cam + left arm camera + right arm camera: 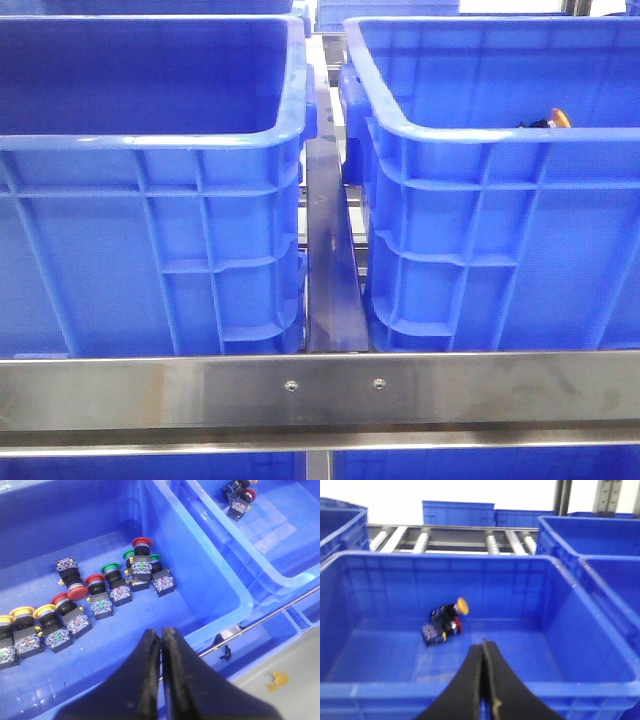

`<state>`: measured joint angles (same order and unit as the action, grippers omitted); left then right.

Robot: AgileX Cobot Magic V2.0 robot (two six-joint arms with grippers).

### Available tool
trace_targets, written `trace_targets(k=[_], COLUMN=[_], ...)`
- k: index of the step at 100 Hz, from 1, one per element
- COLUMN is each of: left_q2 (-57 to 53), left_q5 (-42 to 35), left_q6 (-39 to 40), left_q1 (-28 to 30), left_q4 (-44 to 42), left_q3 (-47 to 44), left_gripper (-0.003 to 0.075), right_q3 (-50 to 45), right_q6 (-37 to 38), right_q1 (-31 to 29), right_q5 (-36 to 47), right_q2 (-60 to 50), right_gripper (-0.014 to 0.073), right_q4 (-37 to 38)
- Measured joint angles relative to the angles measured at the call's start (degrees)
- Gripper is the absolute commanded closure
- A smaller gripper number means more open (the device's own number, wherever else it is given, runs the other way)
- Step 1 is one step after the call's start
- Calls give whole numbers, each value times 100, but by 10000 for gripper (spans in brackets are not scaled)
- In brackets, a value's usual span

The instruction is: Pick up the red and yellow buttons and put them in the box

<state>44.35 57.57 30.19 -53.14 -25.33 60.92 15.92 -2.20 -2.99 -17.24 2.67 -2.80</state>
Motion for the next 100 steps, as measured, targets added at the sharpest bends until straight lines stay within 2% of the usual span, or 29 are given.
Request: trace_targets(k=[23, 60, 100], left_q2=[0, 0, 0], left_q5=[0, 0, 0], left_q6=[0, 0, 0], left_q1=[0, 0, 0], left_q4=[0, 0, 0], left_q3=[0, 0, 0], left_gripper=[739, 739, 739], right_q3=[-711, -1663, -1756], right_q6=[500, 640, 749], right_q1=[318, 502, 502], right_q5=[305, 1410, 1661], right_q2=[-322, -322, -322], right_gripper=[662, 662, 662], right_q4=[432, 495, 495])
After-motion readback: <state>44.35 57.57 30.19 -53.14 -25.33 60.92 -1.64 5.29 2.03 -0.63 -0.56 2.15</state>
